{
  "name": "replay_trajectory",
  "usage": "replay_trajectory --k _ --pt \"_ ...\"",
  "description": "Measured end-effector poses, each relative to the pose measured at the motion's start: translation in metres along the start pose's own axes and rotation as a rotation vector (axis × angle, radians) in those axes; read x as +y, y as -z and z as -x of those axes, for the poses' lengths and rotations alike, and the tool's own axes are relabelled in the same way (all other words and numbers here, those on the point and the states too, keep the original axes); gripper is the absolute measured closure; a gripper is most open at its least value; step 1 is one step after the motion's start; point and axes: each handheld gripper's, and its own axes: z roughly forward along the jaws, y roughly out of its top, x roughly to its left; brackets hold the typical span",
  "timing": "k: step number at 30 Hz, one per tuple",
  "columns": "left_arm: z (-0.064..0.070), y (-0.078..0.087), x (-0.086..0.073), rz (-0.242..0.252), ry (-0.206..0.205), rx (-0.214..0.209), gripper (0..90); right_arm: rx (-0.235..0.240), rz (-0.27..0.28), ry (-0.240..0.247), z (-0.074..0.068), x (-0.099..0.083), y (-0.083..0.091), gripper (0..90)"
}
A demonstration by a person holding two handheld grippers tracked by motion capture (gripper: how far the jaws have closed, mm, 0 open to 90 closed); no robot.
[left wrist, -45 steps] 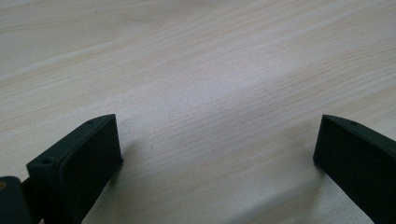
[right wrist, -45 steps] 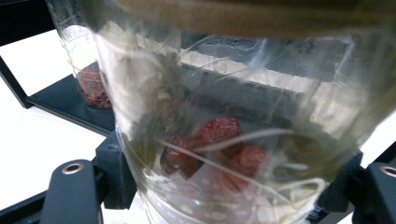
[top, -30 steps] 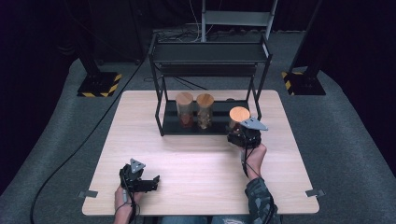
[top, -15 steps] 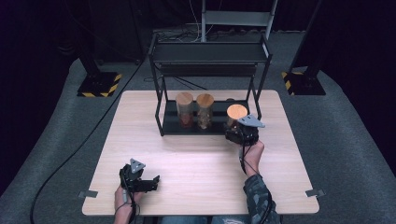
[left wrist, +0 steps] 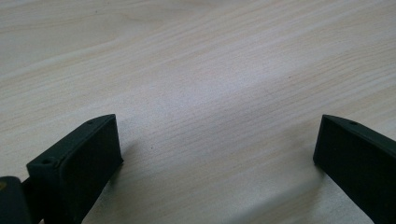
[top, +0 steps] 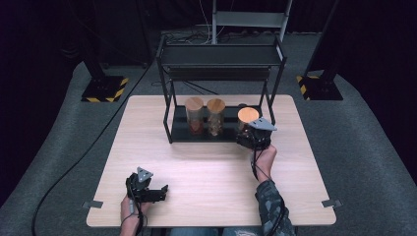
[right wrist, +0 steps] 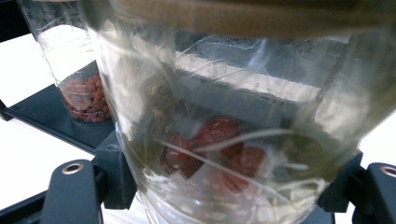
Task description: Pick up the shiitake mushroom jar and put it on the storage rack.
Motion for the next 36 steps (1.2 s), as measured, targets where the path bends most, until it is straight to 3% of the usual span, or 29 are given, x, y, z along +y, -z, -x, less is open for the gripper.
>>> replay_trajectory --k 36 --pt "0.0 0.0 0.0 0.0 -0.001 0.0 0.2 -0.012 -0.04 -0.016 0.007 0.007 -0.032 24.4"
